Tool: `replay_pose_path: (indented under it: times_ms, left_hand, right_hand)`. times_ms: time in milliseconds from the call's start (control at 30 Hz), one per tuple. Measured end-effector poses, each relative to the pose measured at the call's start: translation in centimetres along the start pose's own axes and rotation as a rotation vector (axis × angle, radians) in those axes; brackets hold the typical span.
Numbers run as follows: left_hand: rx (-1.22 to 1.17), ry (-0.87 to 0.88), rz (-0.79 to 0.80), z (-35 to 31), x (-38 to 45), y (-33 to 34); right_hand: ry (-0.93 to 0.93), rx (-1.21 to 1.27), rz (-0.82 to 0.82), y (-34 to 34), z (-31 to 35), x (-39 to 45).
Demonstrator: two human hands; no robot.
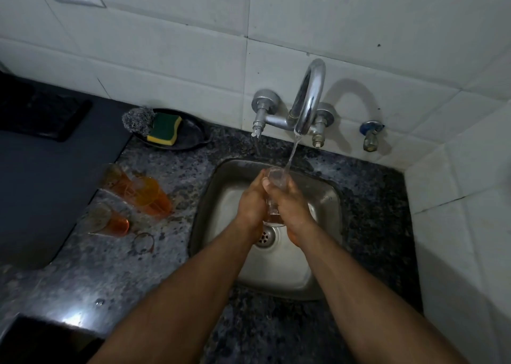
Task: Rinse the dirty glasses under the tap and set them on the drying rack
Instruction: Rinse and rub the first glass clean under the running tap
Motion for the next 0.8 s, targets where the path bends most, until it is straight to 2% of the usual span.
replay_pose_path:
  times_ms: [133, 233, 333, 467, 600, 733, 800]
  left_hand:
    - [-0.031, -0.174, -0.081, -0.4, 0.2, -0.7]
    - [0.071, -0.168, -0.023, -0.8, 0.3, -0.5]
    - [0.223, -0.179, 0.073, -0.4, 0.1, -0.1]
    - [0.096, -0.296, 0.086, 0.6, 0.2, -0.3]
    - [-0.012, -0.289, 0.052, 0.6, 1.0, -1.1]
    - [-0.083, -0.279, 0.042, 0.6, 1.5, -1.5]
    - [-0.087, -0.298, 0.015, 1.0, 1.6, -1.3]
  right_hand:
    - [-0.007, 0.133, 0.037, 0.0, -0.4, -0.7]
    - [-0.058, 0.203, 0.065, -0.6, -0.4, -0.9]
    - [-0.095, 0.156, 0.045, -1.3, -0.6, -0.6]
    - [-0.144, 0.015, -0.025, -1.1, 0.1, -0.5]
    - [-0.236, -0.157, -0.022, 0.1, 0.1, -0.6]
    - [-0.226, -0.066, 0.039, 0.5, 0.7, -0.5]
    - [-0.197, -0.010, -0.039, 0.4, 1.0, 0.0]
Point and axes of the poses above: each hand's wrist, its own x-axis towards the middle knuckle, its own y-axis out of the palm, z = x × y, the point moved 5 cm from there along x, towards the middle knuckle, and after that the axes turned 9 degrees about -x, right-handed, at the moved point
